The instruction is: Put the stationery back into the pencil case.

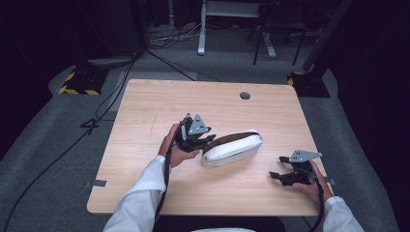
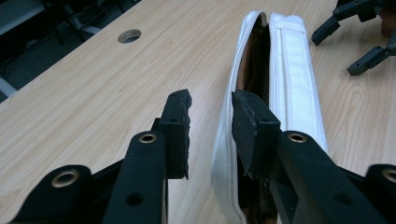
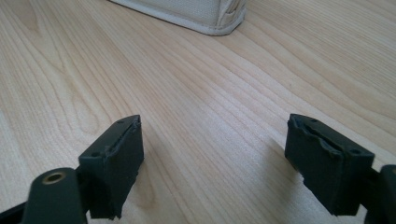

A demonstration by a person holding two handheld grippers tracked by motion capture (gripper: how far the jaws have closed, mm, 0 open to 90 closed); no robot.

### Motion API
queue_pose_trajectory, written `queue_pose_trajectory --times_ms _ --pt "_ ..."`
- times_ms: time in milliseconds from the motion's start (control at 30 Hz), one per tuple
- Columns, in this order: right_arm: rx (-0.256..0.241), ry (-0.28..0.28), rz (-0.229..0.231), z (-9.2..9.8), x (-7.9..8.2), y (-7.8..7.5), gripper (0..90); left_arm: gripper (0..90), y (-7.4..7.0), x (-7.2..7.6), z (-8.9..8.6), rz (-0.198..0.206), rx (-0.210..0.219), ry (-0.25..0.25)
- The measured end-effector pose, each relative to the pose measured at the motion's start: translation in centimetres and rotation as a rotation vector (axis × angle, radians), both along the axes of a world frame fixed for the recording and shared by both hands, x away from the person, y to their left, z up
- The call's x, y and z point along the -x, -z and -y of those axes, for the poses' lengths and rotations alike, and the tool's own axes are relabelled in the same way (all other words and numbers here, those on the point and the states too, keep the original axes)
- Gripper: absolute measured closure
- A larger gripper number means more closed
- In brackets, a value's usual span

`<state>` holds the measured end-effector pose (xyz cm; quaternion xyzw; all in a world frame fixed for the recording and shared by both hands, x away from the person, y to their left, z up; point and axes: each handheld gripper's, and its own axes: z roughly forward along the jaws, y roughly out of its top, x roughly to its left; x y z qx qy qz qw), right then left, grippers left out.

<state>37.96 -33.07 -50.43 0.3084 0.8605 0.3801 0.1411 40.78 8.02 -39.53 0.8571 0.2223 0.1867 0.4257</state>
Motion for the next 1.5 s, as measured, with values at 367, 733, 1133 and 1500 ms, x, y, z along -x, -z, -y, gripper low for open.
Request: queue_pose_trajectory --times_ms 367,733,1133,1500 --pt "0.000 0.000 0.000 0.0 0.0 0.0 20.1 65.0 0.6 0.7 -2.0 -0.007 -0.026 -0.039" --pt "-0.001 0.000 -0.001 0.0 0.0 0.0 20.0 62.2 2.0 0.9 -3.8 -0.025 -0.059 -0.077" --pt "-0.001 0.002 -0.002 0.0 0.0 0.0 20.0 54.8 3.7 1.8 -6.3 -0.054 -0.115 -0.119" --pt "0.001 0.002 -0.002 0.0 0.0 0.0 19.8 34.5 5.4 2.9 -7.3 -0.095 -0.190 -0.193"
